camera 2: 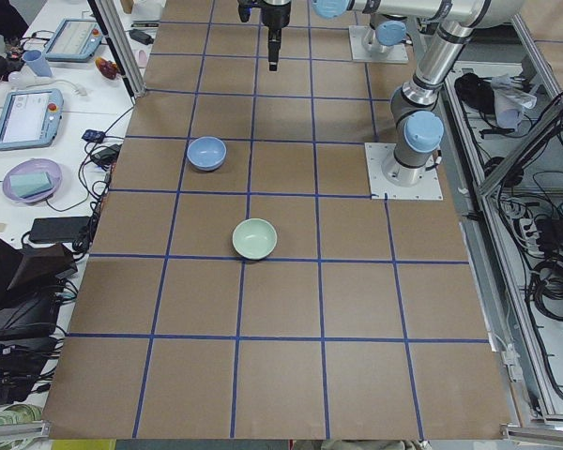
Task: Stack green bowl on blue bowl
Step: 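Open the left gripper and lift it away from the light blue bowl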
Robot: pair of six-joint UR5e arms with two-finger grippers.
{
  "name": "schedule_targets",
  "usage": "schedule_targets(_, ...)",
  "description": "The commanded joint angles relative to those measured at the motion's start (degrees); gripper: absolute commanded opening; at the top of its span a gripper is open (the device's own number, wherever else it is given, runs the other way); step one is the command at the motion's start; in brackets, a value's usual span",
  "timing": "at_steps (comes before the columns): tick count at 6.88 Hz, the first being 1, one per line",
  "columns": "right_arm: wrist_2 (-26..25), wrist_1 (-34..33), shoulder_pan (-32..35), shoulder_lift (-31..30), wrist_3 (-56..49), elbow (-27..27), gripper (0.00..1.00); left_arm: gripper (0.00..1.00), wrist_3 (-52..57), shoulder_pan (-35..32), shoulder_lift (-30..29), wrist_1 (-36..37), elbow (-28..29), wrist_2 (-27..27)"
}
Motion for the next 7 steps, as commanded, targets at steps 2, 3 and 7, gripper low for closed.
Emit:
schedule_targets(2, 0.0, 0.0, 0.0, 0.0, 0.0, 0.0, 1.0, 1.0, 0.0, 0.0, 0.1, 0.0, -0.1, 0.0)
schedule_targets(3, 0.1, 0.0, 0.0, 0.0, 0.0, 0.0, 1.0, 1.0, -0.1, 0.0, 0.1, -0.1, -0.1, 0.0)
schedule_targets(7, 0.0, 0.0, 0.0, 0.0, 0.0, 0.0, 1.0, 1.0, 0.3, 1.4, 0.1, -0.1, -0.1, 0.0)
